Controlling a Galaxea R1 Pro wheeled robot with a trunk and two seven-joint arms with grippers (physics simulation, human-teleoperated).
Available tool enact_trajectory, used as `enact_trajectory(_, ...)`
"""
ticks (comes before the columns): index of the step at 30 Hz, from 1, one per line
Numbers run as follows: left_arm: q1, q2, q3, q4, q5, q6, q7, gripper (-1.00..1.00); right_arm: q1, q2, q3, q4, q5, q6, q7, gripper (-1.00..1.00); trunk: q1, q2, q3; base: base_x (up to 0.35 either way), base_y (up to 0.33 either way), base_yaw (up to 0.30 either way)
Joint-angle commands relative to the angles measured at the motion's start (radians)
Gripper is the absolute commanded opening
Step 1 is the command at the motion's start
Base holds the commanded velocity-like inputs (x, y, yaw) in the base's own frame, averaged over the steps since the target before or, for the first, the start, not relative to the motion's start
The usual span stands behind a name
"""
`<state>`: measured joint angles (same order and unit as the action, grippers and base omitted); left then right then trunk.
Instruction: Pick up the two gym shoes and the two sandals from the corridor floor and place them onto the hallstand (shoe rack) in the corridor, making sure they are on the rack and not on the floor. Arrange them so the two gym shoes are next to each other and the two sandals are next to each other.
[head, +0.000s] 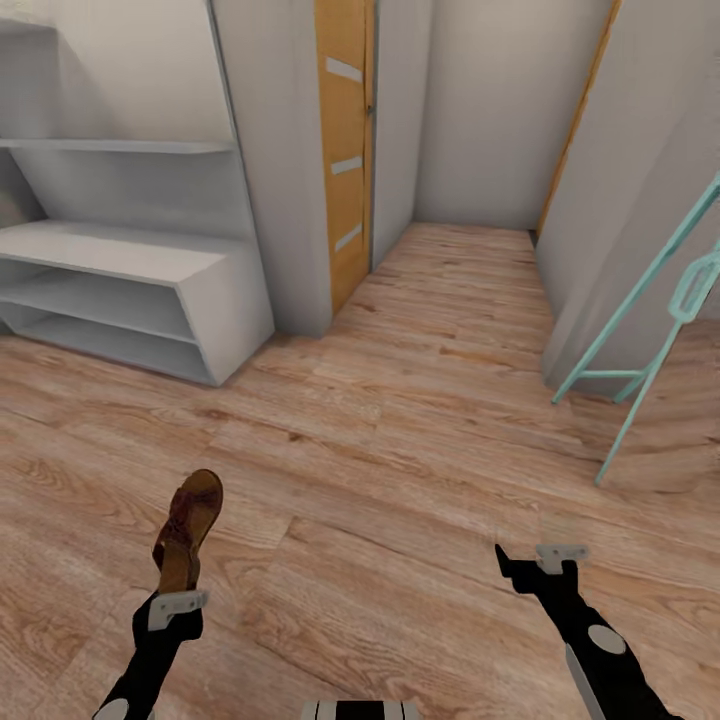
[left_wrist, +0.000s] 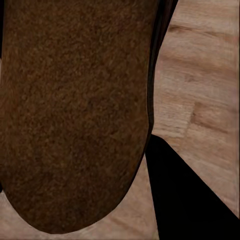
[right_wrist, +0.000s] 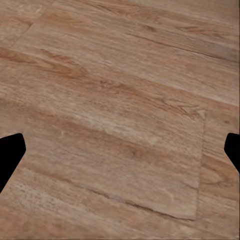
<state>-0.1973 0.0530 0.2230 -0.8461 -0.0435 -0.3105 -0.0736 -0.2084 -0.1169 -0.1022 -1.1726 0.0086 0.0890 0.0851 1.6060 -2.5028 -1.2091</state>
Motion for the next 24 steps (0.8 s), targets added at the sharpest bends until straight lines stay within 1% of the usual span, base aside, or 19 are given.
enact_trajectory(1, 0.007, -0.001, 0.005, -0.018, -0.006, -0.002, -0.012, -1.0, 0.0, 0.001, -0.002, 0.037, 0.001, -0.03, 0.007, 1.0, -0.001, 0.0, 0.005, 0.0, 0.0, 0.0)
enact_trajectory(2, 0.016, -0.002, 0.005, -0.037, -0.006, -0.001, -0.018, -1.0, 0.001, 0.002, -0.002, 0.109, 0.001, -0.119, 0.009, 1.0, -0.001, 0.0, 0.01, 0.0, 0.0, 0.0)
enact_trajectory(3, 0.017, -0.002, 0.005, -0.036, -0.006, -0.001, -0.019, -1.0, 0.001, 0.002, -0.002, 0.131, 0.0, -0.143, 0.009, 1.0, -0.001, 0.0, 0.016, 0.0, 0.0, 0.0)
enact_trajectory(4, 0.019, -0.002, 0.006, -0.036, -0.006, -0.001, -0.02, -1.0, 0.001, 0.002, -0.002, 0.19, -0.003, -0.203, 0.009, 1.0, -0.002, 0.001, 0.021, 0.0, 0.0, 0.0)
enact_trajectory(6, 0.019, -0.003, 0.006, -0.035, -0.006, -0.001, -0.019, -1.0, 0.001, 0.003, -0.001, 0.233, -0.005, -0.269, 0.007, 1.0, -0.003, 0.001, 0.032, 0.0, 0.0, 0.0)
enact_trajectory(13, 0.019, -0.004, 0.006, -0.034, -0.006, -0.001, -0.018, -1.0, 0.001, 0.005, -0.001, 0.237, -0.005, -0.274, 0.006, 1.0, -0.006, 0.003, 0.07, 0.0, 0.0, 0.0)
enact_trajectory(24, 0.019, -0.005, 0.006, -0.03, -0.006, -0.002, -0.014, -1.0, 0.001, 0.006, 0.001, 0.254, -0.006, -0.275, 0.006, 1.0, -0.048, 0.08, 0.122, 0.0, 0.0, 0.0)
